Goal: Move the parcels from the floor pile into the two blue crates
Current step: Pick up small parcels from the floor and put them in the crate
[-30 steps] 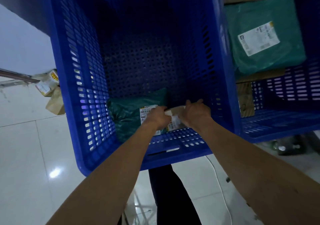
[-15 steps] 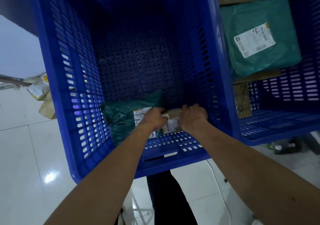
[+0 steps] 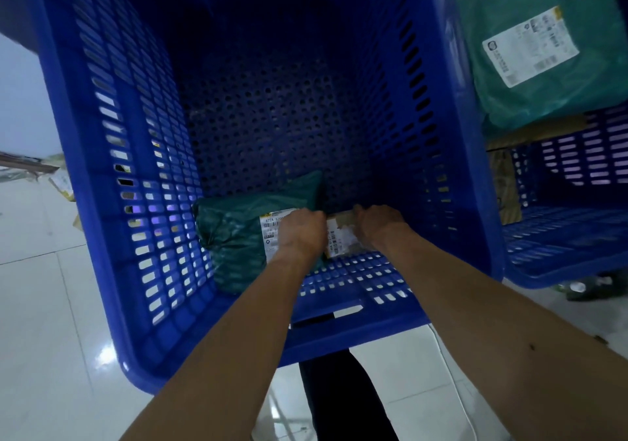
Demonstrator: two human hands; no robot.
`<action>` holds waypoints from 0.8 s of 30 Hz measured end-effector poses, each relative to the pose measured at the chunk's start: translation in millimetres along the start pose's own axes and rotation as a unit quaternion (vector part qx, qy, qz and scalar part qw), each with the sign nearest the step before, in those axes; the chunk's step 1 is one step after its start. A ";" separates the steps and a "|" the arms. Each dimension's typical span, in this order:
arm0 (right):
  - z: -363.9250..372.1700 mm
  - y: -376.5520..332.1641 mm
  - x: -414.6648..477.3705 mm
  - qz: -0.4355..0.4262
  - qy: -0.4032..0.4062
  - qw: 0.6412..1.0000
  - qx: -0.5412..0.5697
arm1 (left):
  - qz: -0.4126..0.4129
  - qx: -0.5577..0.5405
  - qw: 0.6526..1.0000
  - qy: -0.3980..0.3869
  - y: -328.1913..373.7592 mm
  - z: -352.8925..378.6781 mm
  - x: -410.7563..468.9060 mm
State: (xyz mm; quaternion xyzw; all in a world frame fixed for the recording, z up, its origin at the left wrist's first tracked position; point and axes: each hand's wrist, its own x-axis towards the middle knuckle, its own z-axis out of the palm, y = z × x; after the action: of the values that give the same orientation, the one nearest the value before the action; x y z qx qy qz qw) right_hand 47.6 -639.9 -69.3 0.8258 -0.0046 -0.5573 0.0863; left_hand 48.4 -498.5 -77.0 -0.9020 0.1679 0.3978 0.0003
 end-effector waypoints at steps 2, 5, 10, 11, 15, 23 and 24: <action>0.2 0.6 9.4 -0.004 -0.015 1.000 0.016 | -0.007 0.033 0.999 0.001 8.0 0.2 4.5; -4.4 2.2 12.5 0.004 -0.026 0.998 0.054 | -0.014 0.051 0.999 0.002 12.9 -2.4 7.9; -7.3 0.1 -0.9 0.032 -0.036 0.992 0.113 | -0.003 -0.034 0.999 -0.015 -2.1 -7.3 9.1; -7.5 0.0 -5.4 0.034 -0.041 0.991 0.119 | 0.004 -0.063 0.998 -0.031 -6.5 -8.4 9.7; -13.1 -0.6 -35.3 0.028 -0.047 0.985 0.163 | 0.023 -0.142 0.985 -0.101 -17.7 -23.1 -2.4; -32.3 -7.8 -97.7 -0.017 -0.018 0.970 0.242 | 0.006 -0.176 0.976 -0.127 -30.2 -70.7 -71.2; -35.3 -8.4 -108.4 -0.018 -0.010 0.966 0.259 | -0.004 -0.196 0.973 -0.125 -32.0 -77.3 -82.1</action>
State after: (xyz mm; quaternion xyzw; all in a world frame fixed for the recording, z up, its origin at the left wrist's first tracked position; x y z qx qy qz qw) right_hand 38.3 -615.5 42.1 0.8142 -0.1343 -0.5471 -0.1405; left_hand 62.2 -453.8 30.5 -0.8284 0.0818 0.5322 -0.1541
